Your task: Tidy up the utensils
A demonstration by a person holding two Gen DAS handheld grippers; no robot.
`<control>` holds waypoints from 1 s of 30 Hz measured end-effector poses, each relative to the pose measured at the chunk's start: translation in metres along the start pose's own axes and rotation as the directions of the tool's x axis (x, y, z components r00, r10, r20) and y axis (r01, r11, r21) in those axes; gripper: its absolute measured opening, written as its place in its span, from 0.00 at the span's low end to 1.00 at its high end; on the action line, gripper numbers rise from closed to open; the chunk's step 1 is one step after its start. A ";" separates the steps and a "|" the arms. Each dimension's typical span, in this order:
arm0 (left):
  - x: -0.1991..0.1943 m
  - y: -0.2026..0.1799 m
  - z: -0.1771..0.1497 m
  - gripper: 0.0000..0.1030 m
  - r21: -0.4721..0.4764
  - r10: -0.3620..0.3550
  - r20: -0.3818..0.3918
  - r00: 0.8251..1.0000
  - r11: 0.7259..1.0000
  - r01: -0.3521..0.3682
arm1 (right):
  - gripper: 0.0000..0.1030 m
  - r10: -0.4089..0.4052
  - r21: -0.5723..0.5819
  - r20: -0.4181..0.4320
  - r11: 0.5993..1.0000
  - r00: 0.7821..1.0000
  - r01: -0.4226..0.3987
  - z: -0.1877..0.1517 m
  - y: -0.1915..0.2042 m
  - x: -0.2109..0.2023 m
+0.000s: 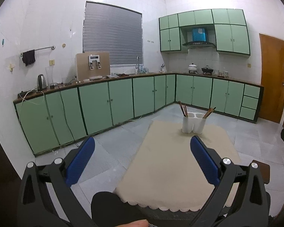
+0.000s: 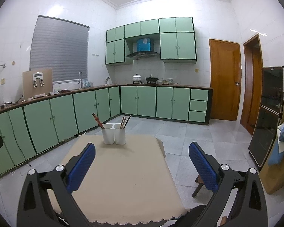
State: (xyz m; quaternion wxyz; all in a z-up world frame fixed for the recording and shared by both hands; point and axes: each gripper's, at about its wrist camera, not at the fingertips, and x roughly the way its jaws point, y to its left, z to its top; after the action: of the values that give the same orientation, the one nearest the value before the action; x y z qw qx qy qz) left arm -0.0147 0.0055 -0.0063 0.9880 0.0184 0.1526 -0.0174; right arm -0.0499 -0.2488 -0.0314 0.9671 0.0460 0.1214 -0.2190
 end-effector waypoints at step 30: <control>0.000 0.003 0.000 0.95 -0.001 -0.010 0.030 1.000 1.000 0.010 | 0.94 -0.016 0.017 -0.008 1.000 1.000 0.016 -0.005 -0.003 0.001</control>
State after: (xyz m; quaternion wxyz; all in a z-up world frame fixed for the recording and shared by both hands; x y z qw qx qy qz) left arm -0.0150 0.0087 -0.0064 0.9900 0.0167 0.1381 -0.0225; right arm -0.0514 -0.2516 -0.0363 0.9643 0.0540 0.1238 -0.2277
